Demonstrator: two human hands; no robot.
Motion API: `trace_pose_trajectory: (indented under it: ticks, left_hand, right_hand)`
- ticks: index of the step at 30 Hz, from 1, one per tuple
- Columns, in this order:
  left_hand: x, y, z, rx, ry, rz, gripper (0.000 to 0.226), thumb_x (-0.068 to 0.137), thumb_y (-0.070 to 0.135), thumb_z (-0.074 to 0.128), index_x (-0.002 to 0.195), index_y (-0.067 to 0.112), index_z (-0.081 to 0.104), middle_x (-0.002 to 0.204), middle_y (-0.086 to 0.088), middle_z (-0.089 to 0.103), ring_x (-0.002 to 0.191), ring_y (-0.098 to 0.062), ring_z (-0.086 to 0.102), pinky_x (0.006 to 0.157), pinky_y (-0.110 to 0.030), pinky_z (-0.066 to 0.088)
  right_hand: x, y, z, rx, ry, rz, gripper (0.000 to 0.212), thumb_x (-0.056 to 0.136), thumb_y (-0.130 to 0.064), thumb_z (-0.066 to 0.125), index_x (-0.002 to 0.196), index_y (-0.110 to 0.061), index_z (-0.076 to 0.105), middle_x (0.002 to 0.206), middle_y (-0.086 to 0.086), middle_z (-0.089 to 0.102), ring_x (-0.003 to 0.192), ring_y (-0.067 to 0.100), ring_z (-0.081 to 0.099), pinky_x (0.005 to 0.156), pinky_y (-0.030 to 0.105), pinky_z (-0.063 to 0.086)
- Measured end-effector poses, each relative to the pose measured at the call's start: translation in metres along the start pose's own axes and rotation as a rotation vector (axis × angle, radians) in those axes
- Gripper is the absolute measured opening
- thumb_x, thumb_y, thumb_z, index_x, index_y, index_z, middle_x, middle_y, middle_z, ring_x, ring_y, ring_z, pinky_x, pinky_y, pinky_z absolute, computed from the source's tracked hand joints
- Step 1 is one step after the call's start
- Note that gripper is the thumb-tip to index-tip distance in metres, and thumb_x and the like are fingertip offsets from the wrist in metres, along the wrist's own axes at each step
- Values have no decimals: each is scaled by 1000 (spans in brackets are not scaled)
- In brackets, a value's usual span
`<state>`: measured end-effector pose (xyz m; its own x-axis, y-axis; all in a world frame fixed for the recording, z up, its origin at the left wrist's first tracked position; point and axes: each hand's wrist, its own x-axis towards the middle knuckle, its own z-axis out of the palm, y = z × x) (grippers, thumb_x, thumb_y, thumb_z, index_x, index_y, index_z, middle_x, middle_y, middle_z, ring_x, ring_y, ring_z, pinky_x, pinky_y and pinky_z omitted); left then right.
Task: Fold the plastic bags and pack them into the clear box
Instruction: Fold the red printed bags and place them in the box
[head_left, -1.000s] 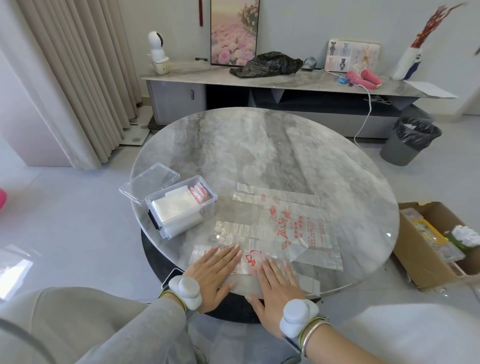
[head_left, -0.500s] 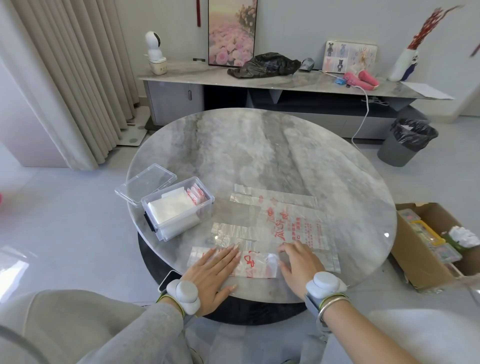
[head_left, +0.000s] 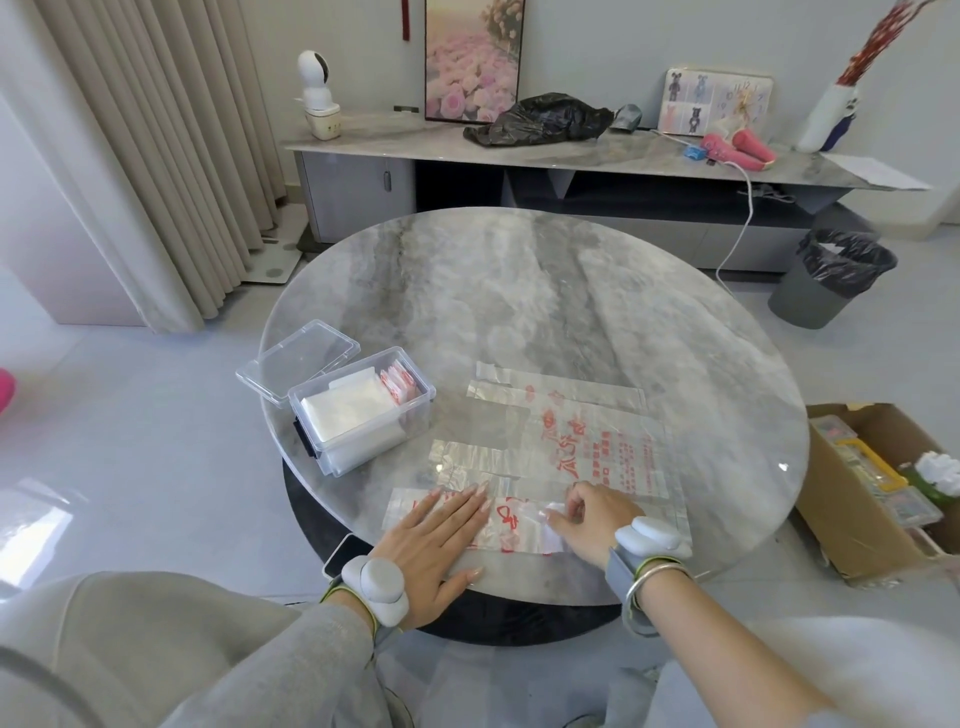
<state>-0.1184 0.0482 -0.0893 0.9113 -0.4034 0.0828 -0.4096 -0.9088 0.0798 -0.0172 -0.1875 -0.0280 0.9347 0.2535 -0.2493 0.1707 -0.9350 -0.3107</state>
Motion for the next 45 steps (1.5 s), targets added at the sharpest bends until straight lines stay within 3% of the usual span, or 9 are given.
trace_pose_trajectory:
  ticks: [4, 8, 14, 19, 22, 28, 34, 39, 45]
  left_hand:
    - [0, -2, -1, -15, -13, 6, 67, 103, 54, 19, 156, 15, 7, 164, -1, 4, 150, -16, 0, 118, -42, 5]
    - [1, -1, -2, -21, -14, -1, 67, 103, 55, 17, 156, 16, 6, 164, -1, 3, 150, -15, -2, 118, -42, 5]
    - [0, 0, -2, -22, -4, 1, 68, 103, 55, 17, 156, 14, 7, 164, -2, 3, 150, -16, -1, 117, -43, 6]
    - [1, 1, -2, -37, -19, 5, 68, 103, 56, 16, 156, 16, 1, 164, 0, -4, 150, -15, -7, 118, -43, 3]
    - [1, 1, -3, -38, -13, -2, 68, 103, 56, 16, 156, 16, 2, 164, 0, -3, 150, -15, -6, 118, -43, 4]
    - [0, 0, -1, -25, -9, -2, 68, 103, 56, 17, 156, 15, 4, 164, -1, 0, 150, -16, -2, 117, -43, 7]
    - [3, 2, -8, -16, 12, 40, 68, 104, 51, 22, 156, 13, 2, 164, -3, -2, 150, -17, -6, 118, -43, 4]
    - [3, 2, -11, 16, 48, 36, 69, 102, 51, 27, 156, 12, 8, 164, -5, 4, 151, -19, 0, 117, -46, 6]
    - [7, 3, -20, 20, 94, -48, 66, 103, 50, 21, 156, 12, 13, 163, -5, 10, 150, -19, 4, 118, -48, 3]
  right_hand:
    - [4, 9, -16, -118, -3, 105, 32, 89, -49, 47, 67, -27, 53, 95, -3, 63, 95, 21, 57, 84, 32, 47]
    - [2, 6, -20, -400, 123, 73, 34, 92, -48, 39, 108, -25, 59, 116, 0, 54, 112, 23, 45, 92, 36, 35]
    - [-20, -14, 2, -321, 173, -506, 34, 88, -32, 49, 117, -29, 65, 116, -6, 59, 109, 19, 54, 91, 34, 42]
    - [-45, 5, 31, -386, 126, -159, 78, 95, -52, 19, 116, 9, 63, 128, 19, 60, 124, 33, 54, 107, 50, 25]
    - [-43, 3, 26, -332, 157, -110, 84, 97, -56, 6, 125, 1, 61, 135, 20, 54, 132, 35, 43, 111, 47, 15]
    - [-32, -3, 18, -382, 175, -153, 65, 95, -51, 23, 119, -10, 67, 136, 13, 55, 127, 34, 49, 105, 50, 32]
    - [-3, -26, -15, -183, 5, -267, 54, 88, -59, 52, 130, -26, 44, 129, -6, 48, 114, 16, 50, 93, 29, 39]
    - [5, -33, -21, -133, -187, -140, 34, 84, -53, 63, 104, -27, 53, 91, -9, 55, 82, 13, 54, 66, 25, 37]
    - [10, -17, -21, 122, -150, 13, 18, 81, -36, 71, 72, -28, 57, 80, -8, 63, 77, 14, 60, 61, 22, 41]
